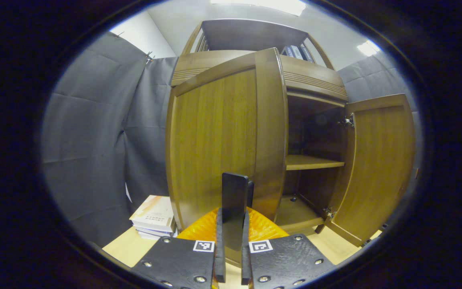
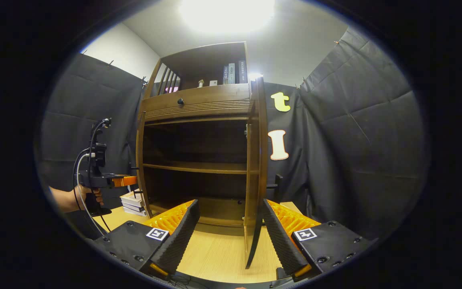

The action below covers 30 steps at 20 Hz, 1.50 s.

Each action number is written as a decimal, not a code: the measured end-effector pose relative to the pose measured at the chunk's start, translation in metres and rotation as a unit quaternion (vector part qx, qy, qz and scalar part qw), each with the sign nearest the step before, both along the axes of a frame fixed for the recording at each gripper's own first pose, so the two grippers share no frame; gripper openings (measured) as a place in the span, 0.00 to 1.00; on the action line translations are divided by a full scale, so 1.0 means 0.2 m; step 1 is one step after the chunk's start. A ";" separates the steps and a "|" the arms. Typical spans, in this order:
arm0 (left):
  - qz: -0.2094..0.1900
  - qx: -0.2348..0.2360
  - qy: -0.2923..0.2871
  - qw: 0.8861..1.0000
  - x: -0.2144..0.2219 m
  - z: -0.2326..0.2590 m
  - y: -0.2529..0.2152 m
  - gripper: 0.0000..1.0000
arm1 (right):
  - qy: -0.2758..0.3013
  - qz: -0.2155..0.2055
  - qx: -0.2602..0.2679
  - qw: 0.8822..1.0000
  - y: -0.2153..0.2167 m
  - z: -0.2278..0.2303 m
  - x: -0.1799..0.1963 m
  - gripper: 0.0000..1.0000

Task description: Open the right door of the double-door shoe cabinet with the right hand, and open the left door with the left hand.

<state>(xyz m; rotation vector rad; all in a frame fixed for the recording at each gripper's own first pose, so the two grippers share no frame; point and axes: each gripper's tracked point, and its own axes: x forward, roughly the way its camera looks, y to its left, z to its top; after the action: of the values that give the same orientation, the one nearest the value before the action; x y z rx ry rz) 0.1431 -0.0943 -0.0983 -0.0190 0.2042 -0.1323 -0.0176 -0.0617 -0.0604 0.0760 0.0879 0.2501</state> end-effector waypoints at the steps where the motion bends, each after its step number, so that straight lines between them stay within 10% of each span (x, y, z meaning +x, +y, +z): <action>1: -0.001 0.001 0.000 1.000 -0.01 0.00 0.02 0.17 | 0.001 0.005 0.005 1.000 0.04 0.00 -0.01 0.97; 30: 0.052 -0.003 -0.011 0.999 -0.23 0.06 0.80 0.14 | 0.007 0.071 0.004 0.997 0.72 0.09 -0.11 0.96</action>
<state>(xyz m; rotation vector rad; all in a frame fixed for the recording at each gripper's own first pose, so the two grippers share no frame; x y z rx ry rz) 0.0970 0.0647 -0.0865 -0.0345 0.1804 -0.0298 -0.0390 0.0814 -0.0423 0.0793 0.1056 0.3923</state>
